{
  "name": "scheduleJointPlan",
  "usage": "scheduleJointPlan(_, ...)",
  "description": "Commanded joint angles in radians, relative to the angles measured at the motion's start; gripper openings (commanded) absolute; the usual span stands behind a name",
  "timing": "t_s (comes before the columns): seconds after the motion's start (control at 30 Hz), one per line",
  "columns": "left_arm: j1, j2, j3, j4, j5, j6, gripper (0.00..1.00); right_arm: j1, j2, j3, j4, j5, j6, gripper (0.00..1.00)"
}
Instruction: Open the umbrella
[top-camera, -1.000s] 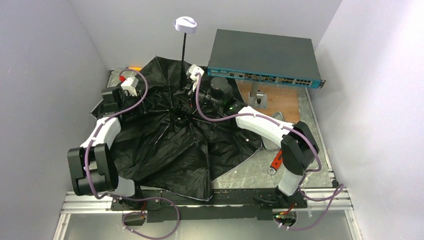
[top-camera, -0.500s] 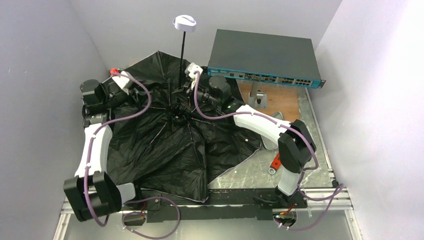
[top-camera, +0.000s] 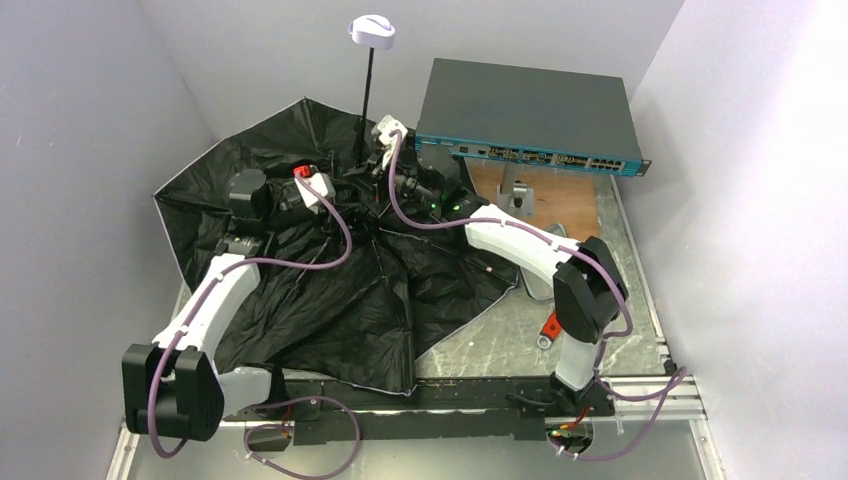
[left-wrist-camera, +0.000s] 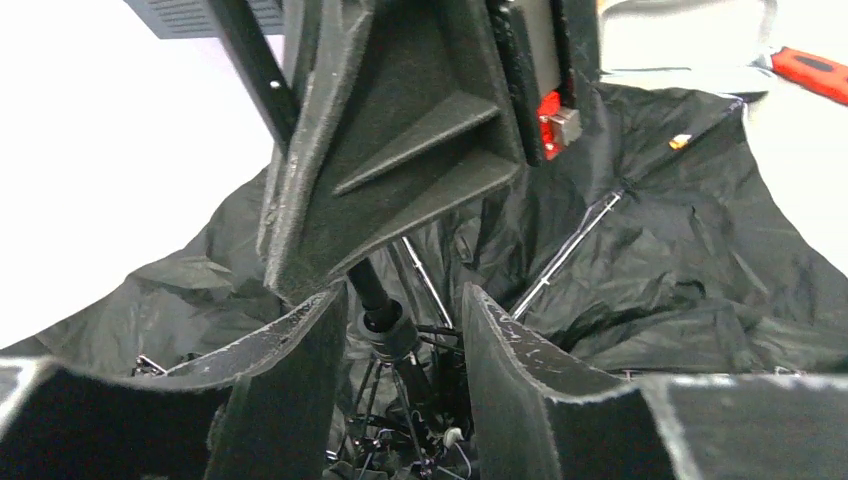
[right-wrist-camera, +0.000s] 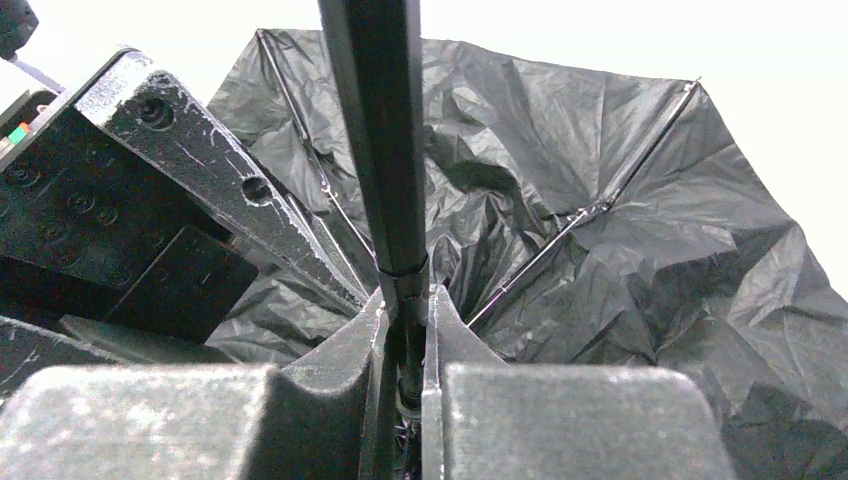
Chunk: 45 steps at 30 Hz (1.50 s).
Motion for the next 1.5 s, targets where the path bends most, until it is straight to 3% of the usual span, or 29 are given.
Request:
scheduleJointPlan(0.0,-0.027,0.018,-0.019,0.181,-0.109,-0.088,0.48,0.007,-0.039,0.072,0.102,-0.005,0.050,0.00)
scheduleJointPlan(0.17,-0.034,0.041,-0.064,0.161,-0.202,-0.037,0.27,0.009,-0.059,0.075,0.108,0.008,0.076,0.00)
scheduleJointPlan(0.43,-0.023,0.078,-0.106,0.116,-0.282,0.042,0.16,0.008,-0.098,0.080,0.134,0.008,0.118,0.00)
scheduleJointPlan(0.57,0.007,0.133,-0.112,0.096,-0.389,0.052,0.20,0.005,-0.116,0.093,0.146,0.007,0.139,0.00)
scheduleJointPlan(0.83,0.099,0.245,-0.035,-0.029,-0.442,0.092,0.29,-0.010,-0.143,0.123,0.178,0.011,0.177,0.00)
scheduleJointPlan(1.17,0.139,0.318,0.020,-0.096,-0.538,0.151,0.30,-0.024,-0.153,0.165,0.203,0.001,0.209,0.00)
scheduleJointPlan(1.33,0.130,0.091,-0.060,0.027,-0.268,0.113,0.37,-0.020,-0.153,0.113,0.198,-0.023,0.205,0.00)
scheduleJointPlan(1.47,0.048,-0.034,-0.041,0.047,-0.263,0.057,0.39,-0.017,-0.150,0.067,0.203,-0.032,0.208,0.00)
